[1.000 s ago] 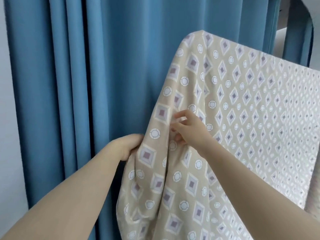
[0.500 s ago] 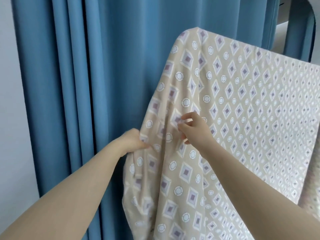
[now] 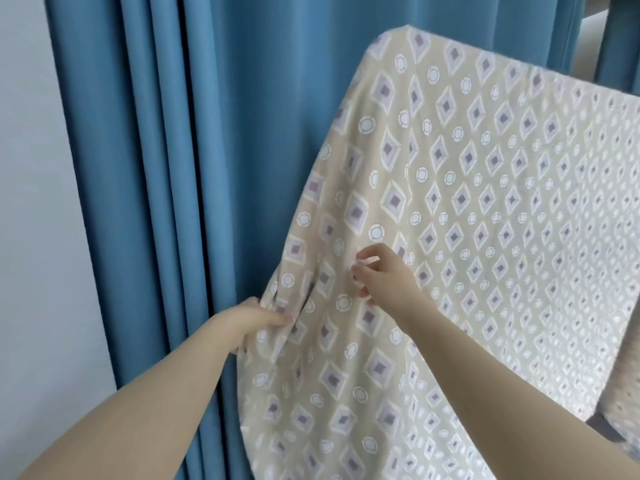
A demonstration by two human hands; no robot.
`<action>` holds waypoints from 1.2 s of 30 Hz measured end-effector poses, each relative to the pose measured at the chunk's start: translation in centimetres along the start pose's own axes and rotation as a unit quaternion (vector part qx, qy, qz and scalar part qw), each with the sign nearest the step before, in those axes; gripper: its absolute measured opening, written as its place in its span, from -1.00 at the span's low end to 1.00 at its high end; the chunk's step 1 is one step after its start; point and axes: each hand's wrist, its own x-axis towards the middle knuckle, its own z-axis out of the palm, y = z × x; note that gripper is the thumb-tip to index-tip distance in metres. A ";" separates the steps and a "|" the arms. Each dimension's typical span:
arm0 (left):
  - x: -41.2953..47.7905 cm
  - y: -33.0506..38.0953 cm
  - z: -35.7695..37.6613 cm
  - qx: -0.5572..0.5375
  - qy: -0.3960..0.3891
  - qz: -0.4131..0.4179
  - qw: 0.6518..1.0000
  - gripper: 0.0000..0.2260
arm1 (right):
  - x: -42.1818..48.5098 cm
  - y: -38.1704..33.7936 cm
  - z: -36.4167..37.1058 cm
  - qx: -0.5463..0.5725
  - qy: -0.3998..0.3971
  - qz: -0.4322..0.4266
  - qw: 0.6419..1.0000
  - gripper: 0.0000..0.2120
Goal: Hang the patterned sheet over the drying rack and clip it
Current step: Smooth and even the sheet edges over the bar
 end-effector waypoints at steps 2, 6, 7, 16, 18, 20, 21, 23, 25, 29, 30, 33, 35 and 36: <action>0.3 -1.3 0.7 -0.069 -0.004 -0.003 0.998 -0.49 | -0.3 0.6 0.5 0.005 0.000 0.010 1.000 -0.85; 0.7 -2.4 0.9 -0.155 0.049 0.063 0.985 -0.89 | -0.5 1.8 0.7 0.015 0.004 0.019 1.000 -0.86; 0.7 -2.5 0.7 -0.210 0.073 0.084 0.971 -0.93 | -0.6 2.1 0.7 0.019 0.007 0.024 1.000 -0.86; 0.8 -4.2 2.4 -0.234 0.005 0.046 0.971 -0.88 | -1.3 4.8 1.1 0.022 0.006 0.064 0.998 -0.89; 1.9 -3.3 1.9 -0.318 0.149 0.051 0.935 -0.90 | -1.2 5.0 1.0 0.016 0.008 0.063 0.998 -0.89; 3.0 -2.6 2.0 -0.289 0.281 0.025 0.915 -0.86 | -1.1 5.2 0.9 0.015 0.010 0.061 0.998 -0.90; 3.5 -2.2 2.3 -0.223 0.288 0.007 0.931 -0.81 | -1.1 5.3 0.9 0.016 0.012 0.063 0.998 -0.90; 4.0 -1.4 3.7 -0.138 0.214 -0.011 0.967 -0.78 | -1.0 5.6 0.9 0.021 0.019 0.068 0.997 -0.91; 4.0 -0.8 4.8 -0.096 0.132 -0.016 0.986 -0.72 | -0.9 6.0 0.9 0.027 0.026 0.073 0.997 -0.92; 2.9 -1.7 6.3 -0.003 -0.029 -0.032 0.999 -0.74 | -0.8 7.1 0.8 0.019 0.028 0.083 0.996 -0.92; 2.7 -2.6 6.8 0.013 -0.058 -0.047 0.997 -0.79 | -0.9 7.5 0.8 0.014 0.015 0.086 0.996 -0.88; 3.8 -5.0 7.6 0.088 -0.111 -0.057 0.988 -0.64 | -1.1 8.5 0.6 -0.044 -0.035 0.101 0.993 -0.64; 3.6 -5.5 7.8 0.103 -0.167 -0.050 0.979 -0.53 | -1.0 9.2 0.9 -0.071 -0.059 0.113 0.989 -0.54; 3.3 -5.5 7.9 0.104 -0.199 -0.045 0.973 -0.48 | -1.0 9.5 1.0 -0.078 -0.061 0.115 0.988 -0.56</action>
